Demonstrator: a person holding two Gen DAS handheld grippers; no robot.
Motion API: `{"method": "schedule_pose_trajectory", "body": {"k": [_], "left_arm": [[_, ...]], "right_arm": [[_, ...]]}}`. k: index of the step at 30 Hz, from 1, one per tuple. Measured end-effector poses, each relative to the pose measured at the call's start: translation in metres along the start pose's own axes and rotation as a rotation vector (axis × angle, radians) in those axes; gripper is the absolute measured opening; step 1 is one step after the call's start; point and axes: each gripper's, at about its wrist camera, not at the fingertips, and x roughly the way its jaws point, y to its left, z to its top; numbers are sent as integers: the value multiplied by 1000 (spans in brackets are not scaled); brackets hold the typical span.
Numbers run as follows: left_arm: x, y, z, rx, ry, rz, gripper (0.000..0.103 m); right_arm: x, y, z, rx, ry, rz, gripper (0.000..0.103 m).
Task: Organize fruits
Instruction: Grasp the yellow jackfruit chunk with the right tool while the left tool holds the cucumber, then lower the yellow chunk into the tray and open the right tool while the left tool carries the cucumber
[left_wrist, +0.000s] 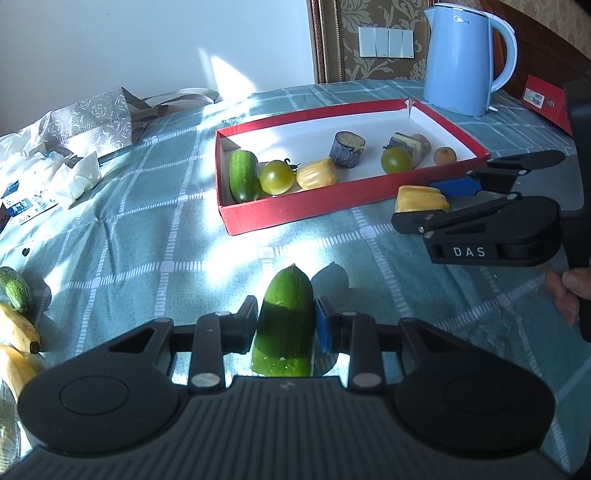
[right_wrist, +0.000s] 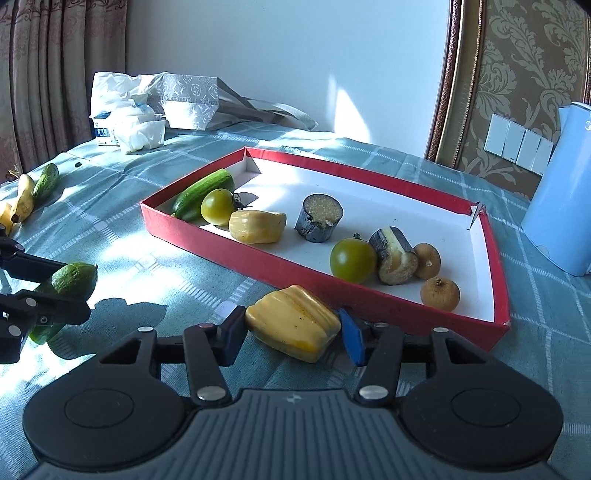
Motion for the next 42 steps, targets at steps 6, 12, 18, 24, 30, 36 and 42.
{"method": "schedule_pose_trajectory", "body": {"k": [6,12,18,24,30,36,42], "left_arm": [[3,2,2,-20,13,-6,30],[6,6,4,-50,27,-12,30],[6,6,6,-64,42,-9,30],[8,5,9,-56,55,-3,30],[9,4,12,-50,61,-7,30],[9,0,16,-45,63,-13,30],[6,-1,21,-54,61,-9,29]], "right_arm": [[-13,-5,-4,32,8,-11,53],[-22,-7,-12,48,17,-24,53],[-29,-8,-13,61,14,-37,53],[-39,-12,-9,68,-10,-56,53],[-47,-22,-1,78,-39,-82,53],[-40,-35,10,67,-62,-115,53],[-12,-53,24,105,-32,-123,53]]}}
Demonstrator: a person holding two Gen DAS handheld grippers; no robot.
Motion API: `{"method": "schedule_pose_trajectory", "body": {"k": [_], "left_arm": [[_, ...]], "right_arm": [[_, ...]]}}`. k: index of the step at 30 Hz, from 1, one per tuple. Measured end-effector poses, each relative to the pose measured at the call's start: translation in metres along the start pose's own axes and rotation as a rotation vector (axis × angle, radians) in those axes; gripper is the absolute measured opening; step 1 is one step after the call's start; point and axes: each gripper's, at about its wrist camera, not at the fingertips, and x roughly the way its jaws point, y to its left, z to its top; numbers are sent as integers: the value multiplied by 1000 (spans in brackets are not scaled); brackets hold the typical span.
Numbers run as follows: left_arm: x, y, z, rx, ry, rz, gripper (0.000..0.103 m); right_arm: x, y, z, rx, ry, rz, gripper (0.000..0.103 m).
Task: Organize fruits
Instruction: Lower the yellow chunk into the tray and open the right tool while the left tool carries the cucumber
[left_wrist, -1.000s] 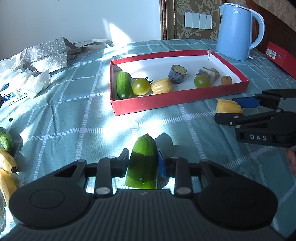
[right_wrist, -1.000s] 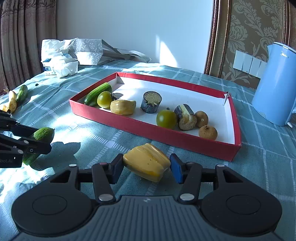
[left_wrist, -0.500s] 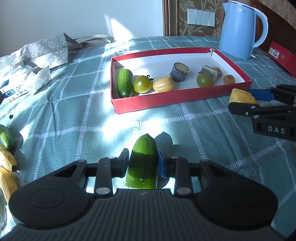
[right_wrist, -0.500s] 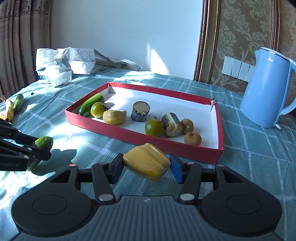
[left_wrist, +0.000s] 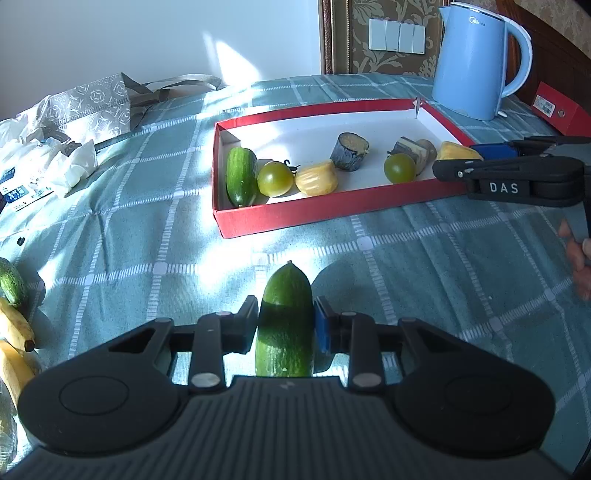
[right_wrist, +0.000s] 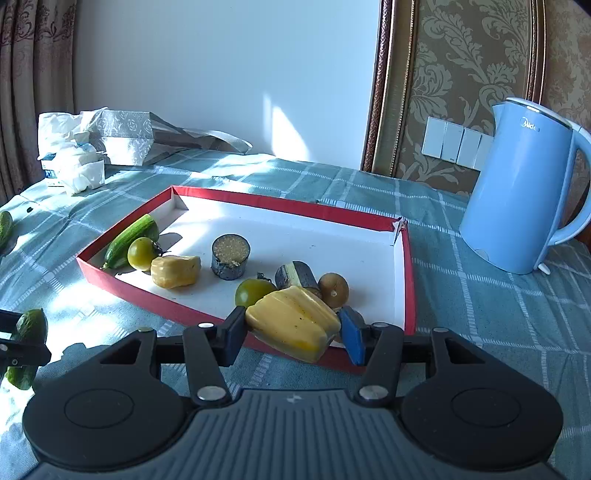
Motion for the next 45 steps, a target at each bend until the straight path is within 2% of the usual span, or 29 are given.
{"method": "schedule_pose_trajectory", "body": {"k": [19,27,34,38,43,45], "left_arm": [[-3,-1,12,-49,-16,14,29],[-7,-3,24,-60,-34,27,29],[-3,-8,33,-72,-30,41,29],[-1,-10,37,-76,-28,47,29],[1,-13,43,-78,-34,51,29],[1,-15,46,-76,-37,50,29]], "right_arm": [[23,-2,15,-49,-8,36,53],[49,-7,37,-53,-25,15,53],[95,-28,55,-4,57,-7,53],[116,-29,58,-26,96,-2,53],[127,-27,56,-34,130,9,55],[127,-28,55,-36,128,20,59]]}}
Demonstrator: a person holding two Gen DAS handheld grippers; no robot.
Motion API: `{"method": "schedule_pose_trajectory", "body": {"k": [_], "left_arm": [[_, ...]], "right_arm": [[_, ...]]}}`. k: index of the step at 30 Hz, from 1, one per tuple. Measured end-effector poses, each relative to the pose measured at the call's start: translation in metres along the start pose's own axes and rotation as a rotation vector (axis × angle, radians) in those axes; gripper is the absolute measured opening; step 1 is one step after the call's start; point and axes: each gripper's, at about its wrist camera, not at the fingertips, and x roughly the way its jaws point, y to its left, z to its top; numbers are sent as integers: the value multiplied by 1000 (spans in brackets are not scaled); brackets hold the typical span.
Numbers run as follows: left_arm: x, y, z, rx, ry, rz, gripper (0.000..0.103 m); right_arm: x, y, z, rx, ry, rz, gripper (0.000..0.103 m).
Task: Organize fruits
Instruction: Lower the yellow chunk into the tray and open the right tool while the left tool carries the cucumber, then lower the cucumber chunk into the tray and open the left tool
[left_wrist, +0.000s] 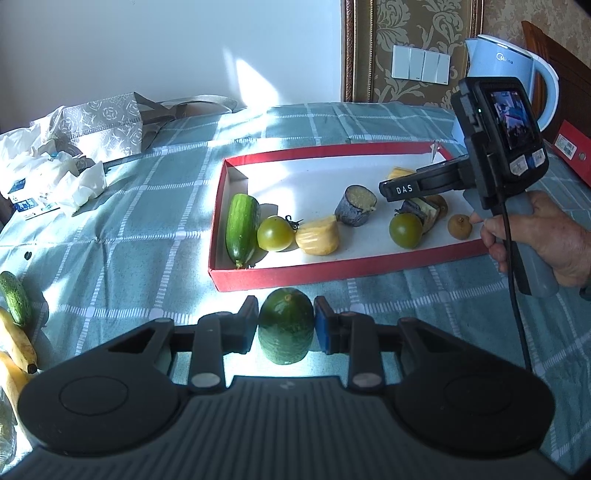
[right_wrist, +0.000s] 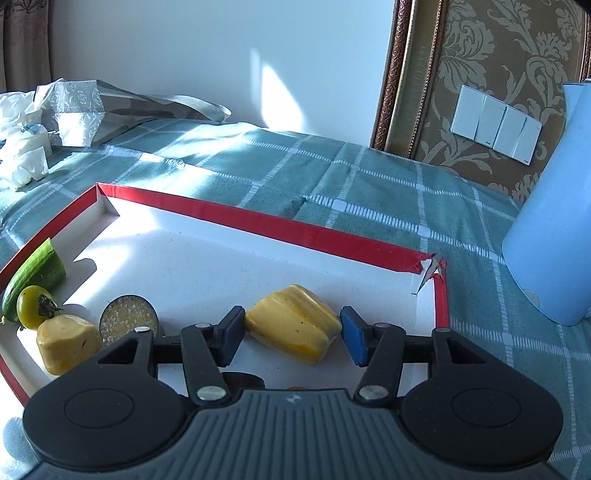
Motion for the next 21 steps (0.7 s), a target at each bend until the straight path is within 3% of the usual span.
{"method": "schedule_pose_trajectory", "body": {"k": [3,8,15,21], "left_arm": [[1,-3,5,10,-6,-3,29],[5,-7,18,26,-26,-13,29],[19,-15,51,45,-86,-33,29],[45,-22,78,77,-108,-41,29]], "right_arm": [[-5,-1,1,-7,-24,11,76],[-30,-9,3,17,-93,25,83],[-90,-26,-16,104,-192,19,87],[-134,-39,-55,170,-187,3,87]]}}
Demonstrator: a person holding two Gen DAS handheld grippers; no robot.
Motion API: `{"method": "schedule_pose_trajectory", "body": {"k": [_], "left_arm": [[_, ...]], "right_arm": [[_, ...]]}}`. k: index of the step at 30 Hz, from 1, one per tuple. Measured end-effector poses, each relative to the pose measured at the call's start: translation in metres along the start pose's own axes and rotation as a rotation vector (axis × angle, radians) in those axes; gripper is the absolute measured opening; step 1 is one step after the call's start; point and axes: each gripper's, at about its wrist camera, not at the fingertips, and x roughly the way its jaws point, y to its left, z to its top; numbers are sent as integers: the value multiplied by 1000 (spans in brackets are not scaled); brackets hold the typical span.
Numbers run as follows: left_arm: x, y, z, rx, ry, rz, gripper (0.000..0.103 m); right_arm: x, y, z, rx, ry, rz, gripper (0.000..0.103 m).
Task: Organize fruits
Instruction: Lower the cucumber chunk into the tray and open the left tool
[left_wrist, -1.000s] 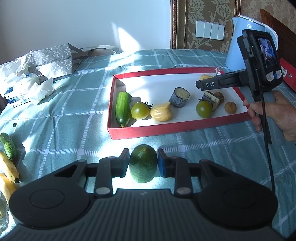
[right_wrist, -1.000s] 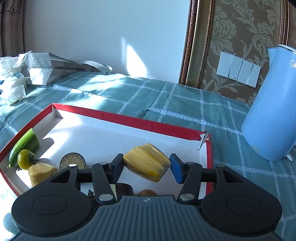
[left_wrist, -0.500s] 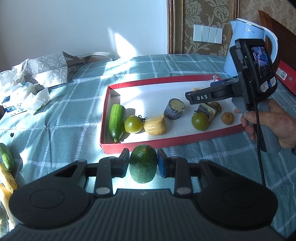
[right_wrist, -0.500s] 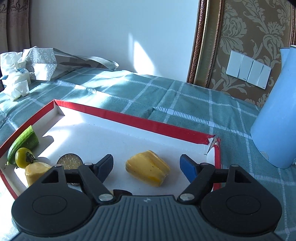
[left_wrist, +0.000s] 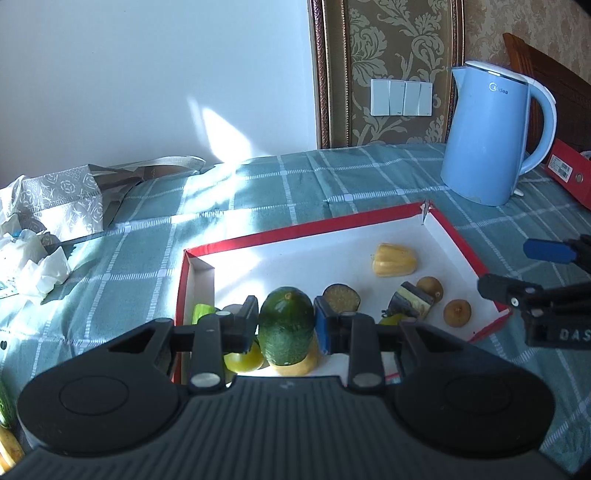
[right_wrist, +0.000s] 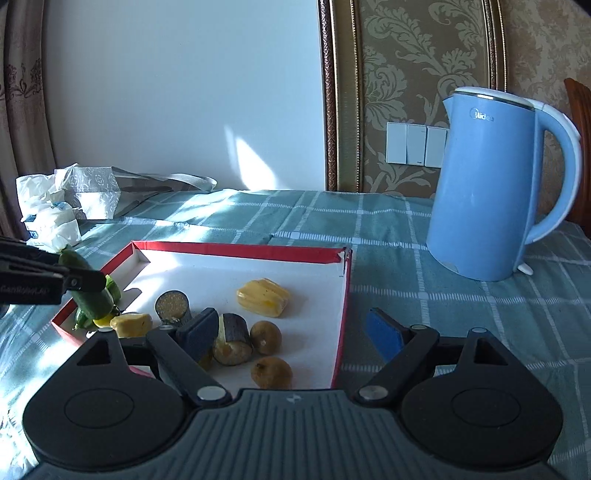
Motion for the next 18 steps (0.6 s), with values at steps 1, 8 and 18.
{"method": "schedule_pose_trajectory", "body": {"k": [1,8,18], "left_arm": [[6,0,4,0,-2,-4,29],[40,-1,13,16,12,-1,29],[80,17,18,-37,56,11,29]], "right_arm": [[-6,-2,-4,5,1,-11,87],[-38,-15,-27,15,18,-75,87],[-51,-26,-52,80,87,-131,87]]}}
